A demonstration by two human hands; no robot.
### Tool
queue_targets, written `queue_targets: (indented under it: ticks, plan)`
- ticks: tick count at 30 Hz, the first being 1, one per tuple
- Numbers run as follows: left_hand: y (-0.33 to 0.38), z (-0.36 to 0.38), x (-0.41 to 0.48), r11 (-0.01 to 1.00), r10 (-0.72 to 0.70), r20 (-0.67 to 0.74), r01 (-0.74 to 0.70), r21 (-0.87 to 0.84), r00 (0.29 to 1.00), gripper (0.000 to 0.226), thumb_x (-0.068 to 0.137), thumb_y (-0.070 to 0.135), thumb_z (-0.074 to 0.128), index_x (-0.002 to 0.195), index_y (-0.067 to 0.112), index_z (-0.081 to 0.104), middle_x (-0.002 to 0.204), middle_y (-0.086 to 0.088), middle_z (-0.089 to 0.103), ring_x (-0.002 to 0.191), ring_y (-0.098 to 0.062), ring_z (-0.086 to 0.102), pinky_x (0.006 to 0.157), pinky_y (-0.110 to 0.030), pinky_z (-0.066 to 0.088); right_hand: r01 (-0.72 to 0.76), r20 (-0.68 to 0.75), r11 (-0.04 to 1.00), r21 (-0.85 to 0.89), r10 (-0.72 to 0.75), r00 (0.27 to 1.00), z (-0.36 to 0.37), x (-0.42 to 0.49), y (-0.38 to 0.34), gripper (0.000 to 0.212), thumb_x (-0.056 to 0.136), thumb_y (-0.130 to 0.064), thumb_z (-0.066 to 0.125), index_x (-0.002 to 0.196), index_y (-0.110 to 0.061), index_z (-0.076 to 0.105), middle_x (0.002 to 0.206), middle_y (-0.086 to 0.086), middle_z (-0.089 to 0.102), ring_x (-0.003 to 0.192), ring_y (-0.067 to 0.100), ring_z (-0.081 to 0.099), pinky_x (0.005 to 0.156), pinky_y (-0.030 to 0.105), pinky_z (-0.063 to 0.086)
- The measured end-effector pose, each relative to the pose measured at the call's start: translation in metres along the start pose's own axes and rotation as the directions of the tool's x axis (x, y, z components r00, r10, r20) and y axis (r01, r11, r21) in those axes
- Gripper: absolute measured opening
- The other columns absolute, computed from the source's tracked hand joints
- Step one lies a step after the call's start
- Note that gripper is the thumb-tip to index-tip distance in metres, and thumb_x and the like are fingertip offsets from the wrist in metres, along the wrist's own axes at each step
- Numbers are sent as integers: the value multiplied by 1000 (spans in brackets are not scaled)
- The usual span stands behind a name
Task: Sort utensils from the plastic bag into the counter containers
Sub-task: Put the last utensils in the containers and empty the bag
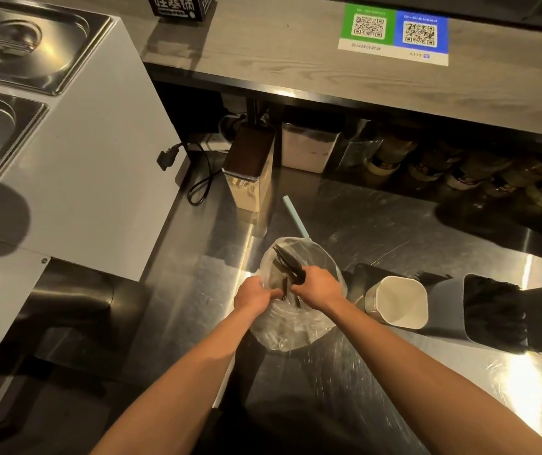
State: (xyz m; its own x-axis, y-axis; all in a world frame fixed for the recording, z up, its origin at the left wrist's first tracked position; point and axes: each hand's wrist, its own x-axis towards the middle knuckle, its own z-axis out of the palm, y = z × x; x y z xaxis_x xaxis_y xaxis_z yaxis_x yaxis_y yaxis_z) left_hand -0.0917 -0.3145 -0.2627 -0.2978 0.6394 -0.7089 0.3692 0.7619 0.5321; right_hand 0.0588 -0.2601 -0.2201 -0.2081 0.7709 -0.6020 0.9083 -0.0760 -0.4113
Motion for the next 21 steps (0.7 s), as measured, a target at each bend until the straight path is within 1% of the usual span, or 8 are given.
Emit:
queue_targets:
  ticks: [3, 7, 10, 12, 13, 15, 18, 21]
  plan:
    - [2, 3, 0, 1000, 19, -23, -18, 18, 1000, 32, 77, 28, 83, 104, 15, 72, 96, -3, 73, 91, -23, 69, 86, -41, 57, 14, -41, 997, -69, -17, 999, 0, -1, 0, 18, 89, -29, 64, 104, -20, 65, 88, 0, 68, 81, 19, 66, 77, 37, 58]
    - [4, 4, -2, 998, 59, -71, -60, -3, 996, 26, 83, 22, 77, 106, 15, 69, 95, -1, 69, 90, -21, 67, 77, -33, 54, 10, -41, 997, -80, -13, 999, -2, -4, 3, 16, 89, -29, 64, 102, -19, 65, 90, 3, 69, 84, 22, 66, 77, 39, 59]
    - [1, 6, -3, 996, 52, -71, -57, -62, 996, 25, 89, 25, 70, 113, 18, 65, 103, 0, 68, 97, -20, 65, 82, -32, 52, 23, -30, 999, -35, -24, 999, 0, -4, 5, 23, 89, -29, 63, 109, -17, 63, 91, 0, 67, 81, 19, 66, 74, 37, 59]
    - [0, 7, -4, 993, 41, -47, -46, -108, 998, 28, 92, 25, 67, 120, 19, 62, 109, -1, 68, 102, -21, 63, 87, -33, 51, 38, -21, 999, 9, -38, 999, 0, -4, 4, 32, 89, -29, 65, 118, -17, 59, 99, -2, 63, 85, 16, 62, 71, 30, 53]
    - [0, 8, -4, 990, 36, -40, -41, -136, 999, 30, 93, 24, 66, 122, 18, 61, 112, -3, 67, 104, -22, 63, 90, -35, 52, 46, -17, 998, 31, -46, 999, 1, -4, 3, 37, 89, -30, 66, 123, -16, 59, 104, -1, 63, 88, 15, 60, 72, 27, 50]
    - [0, 8, -4, 980, 21, -39, -28, -196, 999, 32, 93, 21, 66, 124, 16, 60, 113, -5, 68, 105, -23, 64, 93, -38, 53, 50, -20, 997, 66, -48, 999, 0, -4, 2, 43, 86, -31, 70, 125, -16, 60, 110, 1, 66, 91, 14, 60, 75, 27, 52]
    - [0, 7, -5, 974, 12, -41, -21, -227, 999, 32, 92, 18, 67, 123, 15, 59, 112, -6, 67, 101, -22, 63, 86, -34, 51, 19, 12, 997, 74, -20, 1000, 0, -2, 4, 28, 84, -32, 71, 108, -19, 64, 93, -1, 71, 81, 14, 68, 74, 33, 59]
    - [-3, 7, -4, 959, -5, -21, -1, -282, 1000, 28, 92, 22, 65, 120, 17, 64, 108, -5, 70, 101, -23, 66, 91, -38, 56, 9, 92, 986, 167, -25, 995, -1, -1, 6, 10, 86, -25, 69, 91, -18, 64, 81, 0, 71, 70, 16, 69, 70, 35, 62]
